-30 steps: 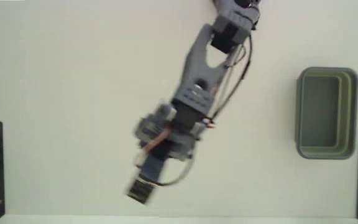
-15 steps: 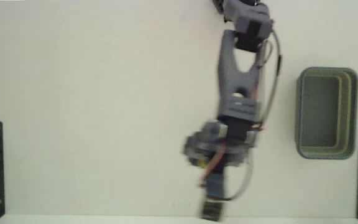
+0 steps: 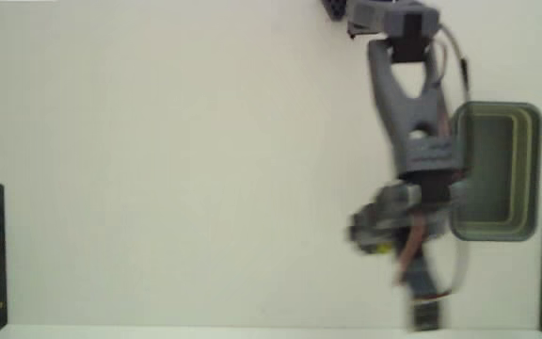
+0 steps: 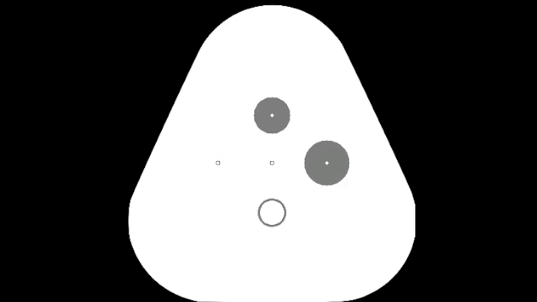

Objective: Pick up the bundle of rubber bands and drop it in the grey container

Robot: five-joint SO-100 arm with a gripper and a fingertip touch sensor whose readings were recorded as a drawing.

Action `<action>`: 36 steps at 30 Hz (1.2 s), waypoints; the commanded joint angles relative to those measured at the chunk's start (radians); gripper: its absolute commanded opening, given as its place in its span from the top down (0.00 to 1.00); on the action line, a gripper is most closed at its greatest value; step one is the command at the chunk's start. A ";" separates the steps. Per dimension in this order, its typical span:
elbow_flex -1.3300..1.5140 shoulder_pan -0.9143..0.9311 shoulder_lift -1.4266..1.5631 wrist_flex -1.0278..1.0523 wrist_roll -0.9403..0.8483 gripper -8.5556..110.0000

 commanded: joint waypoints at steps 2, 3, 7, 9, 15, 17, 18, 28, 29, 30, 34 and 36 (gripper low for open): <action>0.038 -0.100 0.126 -0.025 0.005 0.63; 0.045 -0.115 0.132 -0.027 0.005 0.63; 0.087 -0.195 0.166 -0.035 0.005 0.63; 0.104 -0.229 0.180 -0.038 0.005 0.63; 0.155 -0.329 0.221 -0.048 0.005 0.63; 0.170 -0.358 0.233 -0.050 0.005 0.63; 0.178 -0.373 0.240 -0.052 0.005 0.63; 0.230 -0.474 0.282 -0.062 0.005 0.63; 0.232 -0.478 0.283 -0.062 0.005 0.63; 0.235 -0.484 0.286 -0.062 0.005 0.63; 0.240 -0.494 0.290 -0.064 0.005 0.63; 0.241 -0.495 0.290 -0.064 0.005 0.63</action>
